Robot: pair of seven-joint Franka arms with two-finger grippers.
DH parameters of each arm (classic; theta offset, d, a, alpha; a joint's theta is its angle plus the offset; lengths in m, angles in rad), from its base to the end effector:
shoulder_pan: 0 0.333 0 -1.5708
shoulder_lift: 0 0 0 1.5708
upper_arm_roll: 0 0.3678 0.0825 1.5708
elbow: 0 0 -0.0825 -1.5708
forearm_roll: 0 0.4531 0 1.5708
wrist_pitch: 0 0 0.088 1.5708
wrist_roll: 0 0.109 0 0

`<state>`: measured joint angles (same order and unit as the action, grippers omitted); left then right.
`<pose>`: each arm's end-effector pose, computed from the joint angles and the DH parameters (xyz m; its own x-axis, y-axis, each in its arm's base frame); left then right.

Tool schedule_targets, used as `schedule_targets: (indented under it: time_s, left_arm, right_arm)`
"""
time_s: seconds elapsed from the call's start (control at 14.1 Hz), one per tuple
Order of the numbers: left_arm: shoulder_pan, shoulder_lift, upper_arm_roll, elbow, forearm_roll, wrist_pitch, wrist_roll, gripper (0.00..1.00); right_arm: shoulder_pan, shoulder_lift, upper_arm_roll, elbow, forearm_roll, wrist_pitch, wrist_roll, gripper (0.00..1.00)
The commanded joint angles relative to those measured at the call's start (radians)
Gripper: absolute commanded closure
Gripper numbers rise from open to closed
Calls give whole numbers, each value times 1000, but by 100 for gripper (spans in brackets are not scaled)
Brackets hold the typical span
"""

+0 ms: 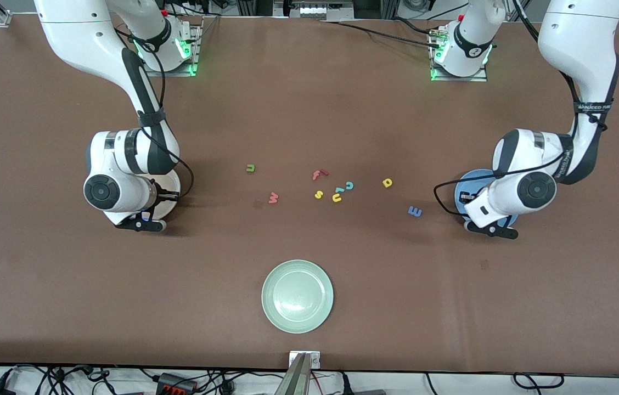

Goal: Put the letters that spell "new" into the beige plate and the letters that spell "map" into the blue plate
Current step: 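Drop the e on the white plate while the left gripper drops the a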

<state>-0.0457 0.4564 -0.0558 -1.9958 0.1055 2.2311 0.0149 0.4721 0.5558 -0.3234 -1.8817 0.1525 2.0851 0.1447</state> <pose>0.6472 -0.0620 0.2045 0.9593 -0.1774 -0.2198 -0.1904 -0.9809 -0.0393 0.6596 0.1141 0.1941 0.9509 -0.0877 -0.2968 -0.0572 -0.9923 0.1101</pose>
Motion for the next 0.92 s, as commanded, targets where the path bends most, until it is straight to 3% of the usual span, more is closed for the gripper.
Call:
schedule_targets:
  time_s: [0.0, 0.07, 0.14, 0.21, 0.35, 0.64, 0.85]
  left_arm:
    - [18, -59, -15, -67, 17, 39, 23, 0]
    - [18, -59, -15, -60, 17, 35, 23, 0]
    - [17, -59, -19, -49, 17, 32, 22, 0]
    - [17, -61, -22, -35, 17, 30, 22, 0]
    - [-3, -61, -38, 15, 17, 30, 20, 0]
    - [-17, -22, -156, 95, 16, 5, 1, 0]
    - [-36, 10, -168, 104, 2, 13, -218, 0]
  right_arm:
    - [13, -17, -25, -48, 4, -8, -25, 93]
    - [13, -19, -28, -51, 4, -10, -27, 83]
    - [13, -19, -34, -50, 4, -13, -24, 38]
    - [13, -17, -37, -44, 5, -13, -17, 0]
    - [34, -40, -34, -24, 7, -14, 10, 0]
    - [187, -57, -31, -5, 59, 30, 73, 0]
    - [310, -54, -29, -16, 117, 107, 180, 0]
